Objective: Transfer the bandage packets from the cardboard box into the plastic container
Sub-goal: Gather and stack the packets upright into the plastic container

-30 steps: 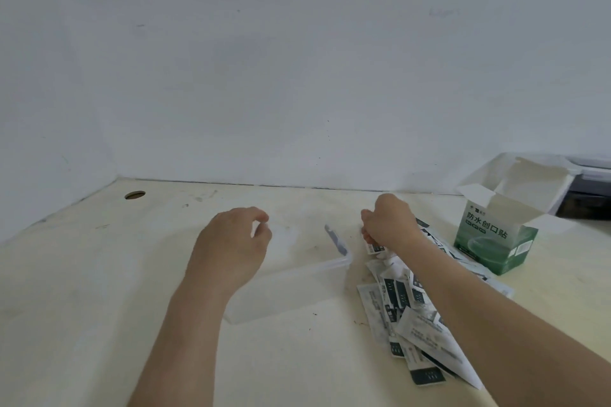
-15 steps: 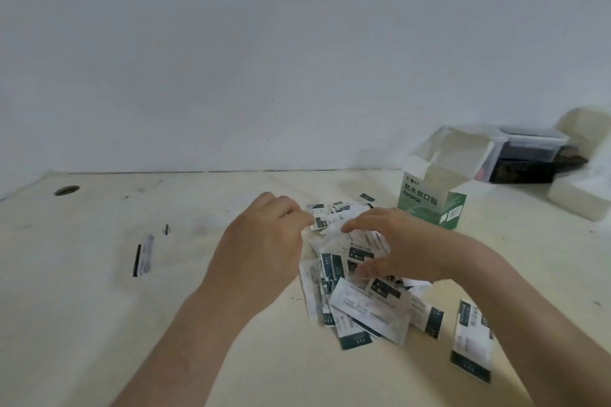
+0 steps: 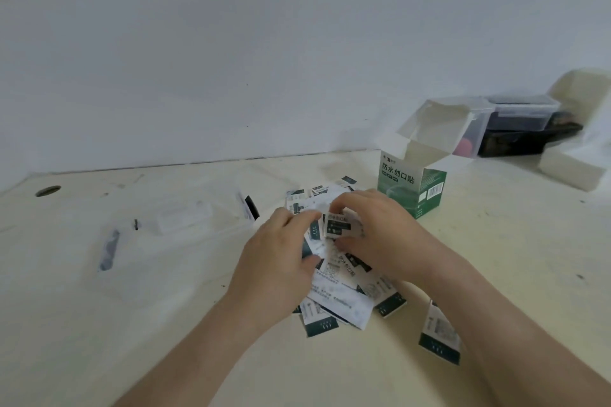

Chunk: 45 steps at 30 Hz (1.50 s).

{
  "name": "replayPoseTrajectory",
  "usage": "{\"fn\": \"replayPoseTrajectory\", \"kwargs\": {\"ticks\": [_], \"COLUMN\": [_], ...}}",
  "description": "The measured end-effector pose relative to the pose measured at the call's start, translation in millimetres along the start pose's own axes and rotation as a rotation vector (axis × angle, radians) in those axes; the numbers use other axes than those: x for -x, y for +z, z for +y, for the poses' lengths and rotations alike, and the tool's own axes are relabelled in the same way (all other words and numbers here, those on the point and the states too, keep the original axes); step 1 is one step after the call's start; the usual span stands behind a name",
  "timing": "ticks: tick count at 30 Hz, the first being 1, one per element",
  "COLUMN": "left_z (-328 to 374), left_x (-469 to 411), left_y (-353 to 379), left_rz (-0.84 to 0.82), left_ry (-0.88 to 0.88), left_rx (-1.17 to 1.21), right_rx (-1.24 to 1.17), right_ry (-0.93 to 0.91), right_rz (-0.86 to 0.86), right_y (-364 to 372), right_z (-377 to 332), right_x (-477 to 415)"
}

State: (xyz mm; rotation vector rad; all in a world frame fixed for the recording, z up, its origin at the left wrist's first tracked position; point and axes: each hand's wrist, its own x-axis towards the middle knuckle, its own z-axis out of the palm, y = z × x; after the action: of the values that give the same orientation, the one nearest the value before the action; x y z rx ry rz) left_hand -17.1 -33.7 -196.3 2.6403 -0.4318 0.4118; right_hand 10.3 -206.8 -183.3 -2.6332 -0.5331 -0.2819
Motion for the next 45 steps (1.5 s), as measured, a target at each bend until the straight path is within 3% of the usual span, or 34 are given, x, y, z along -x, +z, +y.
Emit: {"fn": "replayPoseTrajectory", "kwargs": {"ticks": [5,16,21,25,27,30,32,36,41,45], "left_z": [4.3,0.8,-7.4,-4.0,-0.2,9.1,18.1,29.1,29.3,33.6], "left_x": [-16.9,-18.1,-22.7,-21.3,-20.5,-18.1,-15.0,-12.9,-13.2,-11.8], "left_y": [-16.5,-21.9,-28.1,-36.9,-38.9,-35.6,-28.1,-11.7,1.1,6.1], "left_rz": [0.064,0.374,0.452,0.505,0.47,0.38,0.333,0.338,0.434,0.4], "left_ry": [-0.085,-0.095,-0.218,-0.291,-0.352,-0.436,-0.447,-0.475,-0.495,-0.443], "left_rx": [0.243,0.359,0.589,0.768,0.965,1.347,1.441,1.308,1.12,1.035], "right_rx": [-0.037,-0.113,-0.203,-0.464,-0.873,-1.525,-1.73,-1.916,-2.114,-1.985], "right_ry": [0.058,0.151,0.194,0.241,0.296,0.445,0.504,0.433,0.408,0.49], "right_rz": [0.064,0.183,0.341,0.438,0.448,0.289,0.175,0.008,-0.055,0.007], "right_y": [-2.3,-4.4,-0.9,-3.1,-4.8,-1.0,4.4,16.2,19.3,19.6], "right_z": [-1.8,0.7,1.8,-1.9,-6.6,-13.3,-20.0,-36.6,-45.7,-51.6], "right_x": [0.3,0.5,-0.4,-1.5,-0.3,-1.0,-2.2,-2.3,-0.6,3.8]}}
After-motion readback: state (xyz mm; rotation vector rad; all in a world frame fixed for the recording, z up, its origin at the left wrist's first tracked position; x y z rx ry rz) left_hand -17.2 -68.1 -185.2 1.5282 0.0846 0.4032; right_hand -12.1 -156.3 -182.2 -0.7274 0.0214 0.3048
